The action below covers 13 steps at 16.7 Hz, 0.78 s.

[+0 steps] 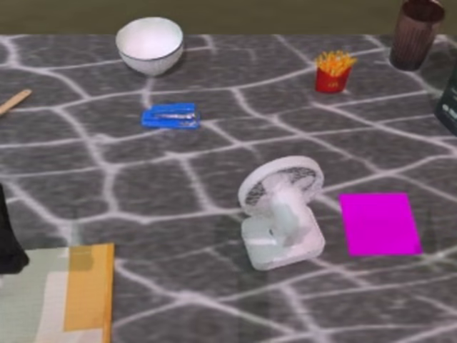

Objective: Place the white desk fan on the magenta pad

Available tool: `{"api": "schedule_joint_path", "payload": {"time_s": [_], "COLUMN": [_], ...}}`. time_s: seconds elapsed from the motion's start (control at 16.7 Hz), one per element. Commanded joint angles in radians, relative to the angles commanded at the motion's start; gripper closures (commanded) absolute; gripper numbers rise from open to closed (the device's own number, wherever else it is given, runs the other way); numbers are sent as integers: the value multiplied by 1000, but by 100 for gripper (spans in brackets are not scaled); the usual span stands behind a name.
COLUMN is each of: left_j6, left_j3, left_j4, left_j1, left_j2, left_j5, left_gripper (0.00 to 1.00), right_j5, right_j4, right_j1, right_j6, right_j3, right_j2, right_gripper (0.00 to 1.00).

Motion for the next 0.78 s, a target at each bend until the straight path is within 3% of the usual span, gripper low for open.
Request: {"api": "schedule_joint_path", "payload": {"time_s": [0.36,0.78], "left_j6": [0,0], "left_j3": [0,0], "left_j4": [0,0], "left_j1": [0,0], "left_j2": [0,0], "left_j5": [0,0], "left_gripper": [0,0], "right_j5": [-1,3], "right_j4": [-95,-501], "right_j1": [40,209], "right_j6": [-71,-381], "right_j3": [102,652], "right_j2": [103,658], "right_gripper": [0,0]}}
